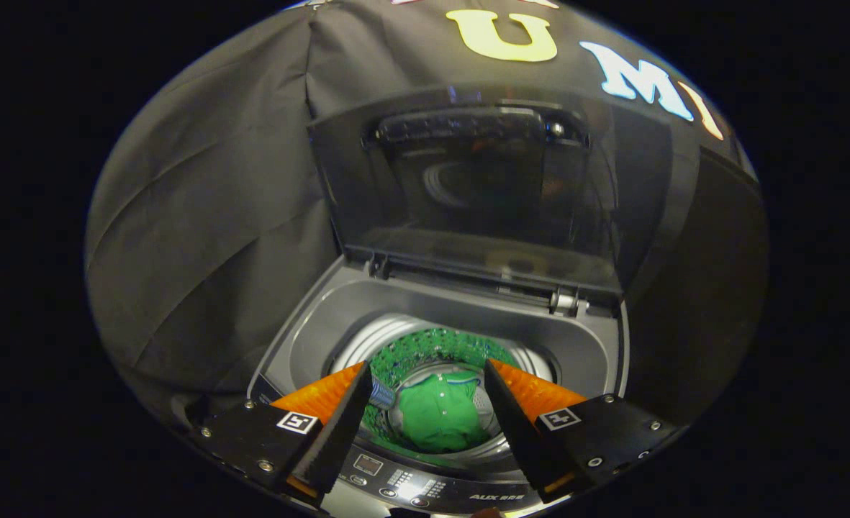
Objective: Put the clothes into the washing machine and then close the washing machine lid.
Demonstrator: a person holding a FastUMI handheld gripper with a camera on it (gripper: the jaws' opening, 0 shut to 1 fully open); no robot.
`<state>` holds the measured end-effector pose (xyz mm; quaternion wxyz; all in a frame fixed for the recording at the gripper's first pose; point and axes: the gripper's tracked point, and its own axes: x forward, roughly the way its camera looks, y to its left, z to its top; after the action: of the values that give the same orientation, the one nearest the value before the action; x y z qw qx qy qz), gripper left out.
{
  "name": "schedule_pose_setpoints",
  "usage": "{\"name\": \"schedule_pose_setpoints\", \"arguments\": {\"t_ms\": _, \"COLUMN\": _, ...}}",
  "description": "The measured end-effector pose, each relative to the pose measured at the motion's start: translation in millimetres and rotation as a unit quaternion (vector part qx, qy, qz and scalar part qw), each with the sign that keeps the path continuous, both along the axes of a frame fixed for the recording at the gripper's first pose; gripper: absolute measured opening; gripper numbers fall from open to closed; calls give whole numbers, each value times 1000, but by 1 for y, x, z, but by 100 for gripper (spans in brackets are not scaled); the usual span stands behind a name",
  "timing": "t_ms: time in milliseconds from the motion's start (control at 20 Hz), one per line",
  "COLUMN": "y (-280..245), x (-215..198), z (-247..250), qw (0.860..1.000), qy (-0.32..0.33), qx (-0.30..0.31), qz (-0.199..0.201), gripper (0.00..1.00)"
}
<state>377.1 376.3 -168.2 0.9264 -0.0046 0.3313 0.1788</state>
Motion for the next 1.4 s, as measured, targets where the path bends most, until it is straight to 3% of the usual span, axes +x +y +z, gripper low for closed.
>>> {"name": "schedule_pose_setpoints", "arguments": {"t_ms": 350, "y": 7, "x": 19, "z": 68, "qw": 993, "qy": -114, "qx": 11, "qz": 0, "gripper": 96}}
{"name": "schedule_pose_setpoints", "arguments": {"t_ms": 700, "y": 6, "x": 42, "z": 137, "qw": 976, "qy": -215, "qx": 15, "qz": -24, "gripper": 96}}
{"name": "schedule_pose_setpoints", "arguments": {"t_ms": 1050, "y": 7, "x": 71, "z": 184, "qw": 965, "qy": -255, "qx": 31, "qz": -57, "gripper": 96}}
{"name": "schedule_pose_setpoints", "arguments": {"t_ms": 1400, "y": 5, "x": 110, "z": 209, "qw": 963, "qy": -252, "qx": 35, "qz": -92, "gripper": 96}}
